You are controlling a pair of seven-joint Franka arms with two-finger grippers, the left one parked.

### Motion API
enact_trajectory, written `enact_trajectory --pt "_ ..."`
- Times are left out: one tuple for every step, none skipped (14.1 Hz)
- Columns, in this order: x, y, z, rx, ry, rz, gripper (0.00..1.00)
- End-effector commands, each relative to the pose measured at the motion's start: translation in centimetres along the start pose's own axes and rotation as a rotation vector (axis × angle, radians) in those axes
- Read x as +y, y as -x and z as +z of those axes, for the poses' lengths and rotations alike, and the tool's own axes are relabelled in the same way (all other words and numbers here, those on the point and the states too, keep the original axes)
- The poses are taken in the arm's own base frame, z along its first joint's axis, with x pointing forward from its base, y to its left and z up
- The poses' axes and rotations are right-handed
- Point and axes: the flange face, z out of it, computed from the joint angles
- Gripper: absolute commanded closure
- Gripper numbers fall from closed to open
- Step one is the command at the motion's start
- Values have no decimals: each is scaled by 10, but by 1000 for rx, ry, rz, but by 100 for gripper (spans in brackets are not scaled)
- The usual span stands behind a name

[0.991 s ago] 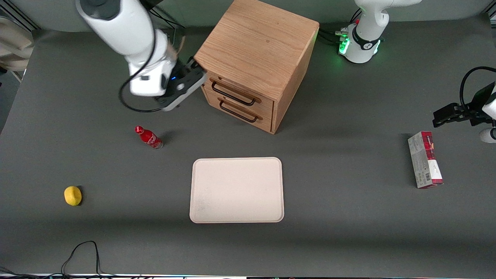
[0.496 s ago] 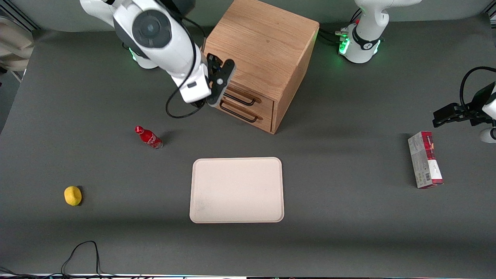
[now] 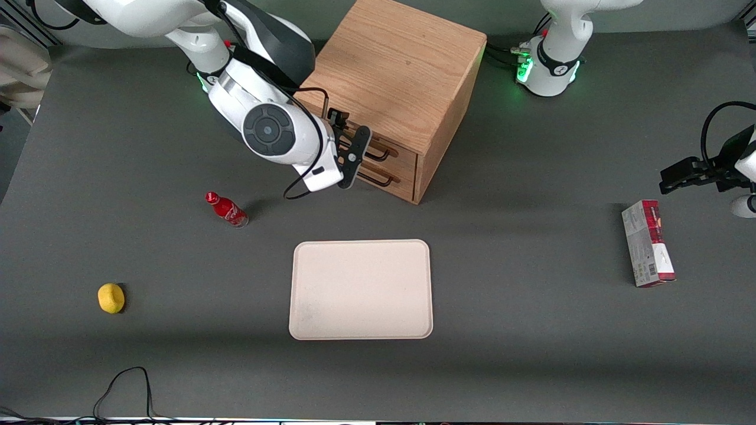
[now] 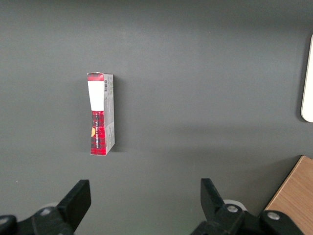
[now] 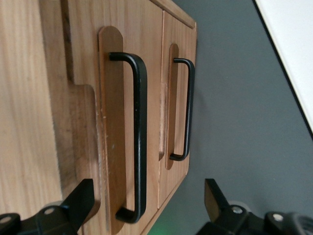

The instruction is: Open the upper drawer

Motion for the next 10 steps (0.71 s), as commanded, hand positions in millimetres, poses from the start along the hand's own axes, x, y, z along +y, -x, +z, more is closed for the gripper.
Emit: enact_trajectory --pt "-2 -6 7 29 -13 -27 0" --pt "2 -7 9 34 -16 -24 0" --pt "4 -9 10 39 -19 -30 0" --pt "4 -9 11 44 -18 -48 0" --pt "6 -10 11 49 -17 -49 0" --pt "9 -11 12 54 -21 -47 0" --pt "10 -12 14 58 -21 -46 0" --pt "15 -12 16 62 -23 -46 0" --pt "16 -14 17 68 -22 -50 0" --pt "17 -14 18 72 -22 -51 0"
